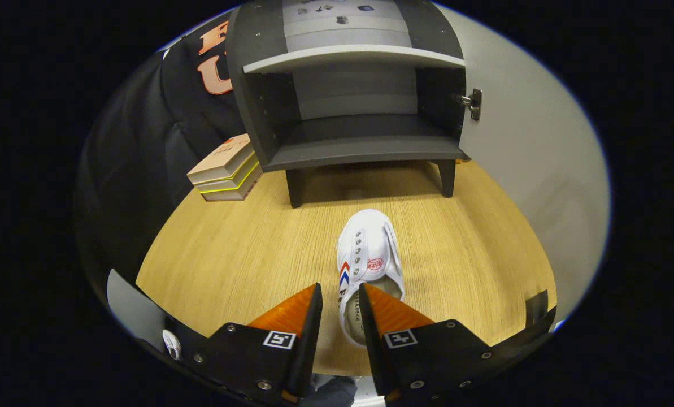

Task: Open the shoe cabinet door, grab the shoes and put them into the shoe cabinet, then close the shoe cabinet door.

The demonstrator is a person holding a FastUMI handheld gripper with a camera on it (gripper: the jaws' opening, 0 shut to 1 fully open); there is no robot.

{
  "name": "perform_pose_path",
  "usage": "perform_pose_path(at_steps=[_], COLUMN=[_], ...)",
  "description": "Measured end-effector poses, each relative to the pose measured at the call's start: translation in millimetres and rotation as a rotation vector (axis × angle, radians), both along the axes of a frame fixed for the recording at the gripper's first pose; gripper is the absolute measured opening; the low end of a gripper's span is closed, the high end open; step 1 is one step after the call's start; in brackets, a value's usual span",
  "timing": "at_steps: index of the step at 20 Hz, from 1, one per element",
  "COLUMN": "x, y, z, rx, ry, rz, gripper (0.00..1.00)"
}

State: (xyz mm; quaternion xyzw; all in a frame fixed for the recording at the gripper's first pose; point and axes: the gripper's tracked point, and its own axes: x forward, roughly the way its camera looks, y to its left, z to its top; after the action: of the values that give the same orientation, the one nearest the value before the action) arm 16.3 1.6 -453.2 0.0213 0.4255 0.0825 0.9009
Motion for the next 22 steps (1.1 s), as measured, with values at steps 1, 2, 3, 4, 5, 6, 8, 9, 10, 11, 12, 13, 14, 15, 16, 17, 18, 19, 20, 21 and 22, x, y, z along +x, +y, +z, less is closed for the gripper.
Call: perform_pose_path(at_steps=[1,2,3,4,5,6,8,9,10,11,12,13,14,15,16,17,18,19,20,21,22], x=[-1,1,0,0,0,1,3,4,7,9,12,13,14,15,16,16,16,16,19,21,24], y=[2,3,3,0,0,0,1,-1,1,4,8,8,8,6,5,5,4,6,4,2,0], z=[-7,-13,-20,-28,-34,-38,-43,-48,-49,-51,-51,-53,-53,-54,-54,-53,-52,-51,-46,-37,-24], rx=[0.011,0.018,0.019,0.009,0.006,0.010,0.028,0.021,0.030,0.042,0.055,0.062,0.065,0.058,0.053,0.051,0.046,0.047,0.042,0.031,0.026], ry=[0.014,0.025,0.039,0.056,0.070,0.080,0.095,0.109,0.106,0.107,0.107,0.112,0.115,0.111,0.106,0.101,0.097,0.096,0.082,0.057,0.026], rz=[-0.001,-0.004,-0.005,-0.011,-0.010,-0.012,-0.024,-0.033,-0.036,-0.037,-0.042,-0.044,-0.045,-0.040,-0.031,-0.027,-0.023,-0.025,-0.036,-0.042,-0.047], gripper=[0.43,0.43,0.43,0.43,0.42,0.43,0.43,0.43,0.42,0.36,0.30,0.23,0.19,0.11,0.08,0.03,0.02,0.01,0.00,0.00,0.00])
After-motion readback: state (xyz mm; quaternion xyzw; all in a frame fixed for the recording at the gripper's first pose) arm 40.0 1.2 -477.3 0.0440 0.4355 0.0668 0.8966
